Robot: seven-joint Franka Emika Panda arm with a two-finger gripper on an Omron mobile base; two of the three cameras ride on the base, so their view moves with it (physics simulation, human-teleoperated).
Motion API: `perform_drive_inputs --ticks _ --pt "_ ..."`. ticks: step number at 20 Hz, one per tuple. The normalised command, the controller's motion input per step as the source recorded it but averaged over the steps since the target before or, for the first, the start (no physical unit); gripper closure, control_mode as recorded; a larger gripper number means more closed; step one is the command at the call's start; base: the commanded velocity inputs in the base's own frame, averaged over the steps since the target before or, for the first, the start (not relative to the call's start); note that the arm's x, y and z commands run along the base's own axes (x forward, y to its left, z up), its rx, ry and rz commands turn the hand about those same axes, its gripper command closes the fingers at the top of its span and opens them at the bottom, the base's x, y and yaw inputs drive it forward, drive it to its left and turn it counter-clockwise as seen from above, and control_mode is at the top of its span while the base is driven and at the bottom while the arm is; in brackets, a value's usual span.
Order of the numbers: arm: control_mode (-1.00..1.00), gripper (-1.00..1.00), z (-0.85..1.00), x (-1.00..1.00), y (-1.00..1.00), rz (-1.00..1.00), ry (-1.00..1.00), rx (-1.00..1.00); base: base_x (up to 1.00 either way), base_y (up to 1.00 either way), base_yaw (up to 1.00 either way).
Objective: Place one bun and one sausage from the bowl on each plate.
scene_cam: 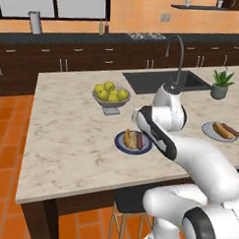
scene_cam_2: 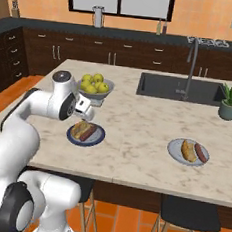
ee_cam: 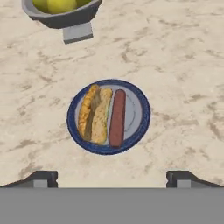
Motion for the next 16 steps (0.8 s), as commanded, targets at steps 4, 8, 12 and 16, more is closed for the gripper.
perform_drive_inputs --ticks 4,8,12,16 --pt "-1.0 -1.0 1.0 -1.0 0.08 0.02 -0.49 -0.11 0.0 0.0 0.0" --pt "-1.0 -1.0 1.0 -0.86 0.29 0.06 -0.33 -0.15 0.0 0.0 0.0" --pt "-1.0 -1.0 0.3 -0.09 0.67 -0.03 0.17 -0.37 0.0 0.0 0.0" --pt "-1.0 -1.0 0.0 0.63 0.79 -0.2 0.64 -0.49 0.0 0.0 0.0"
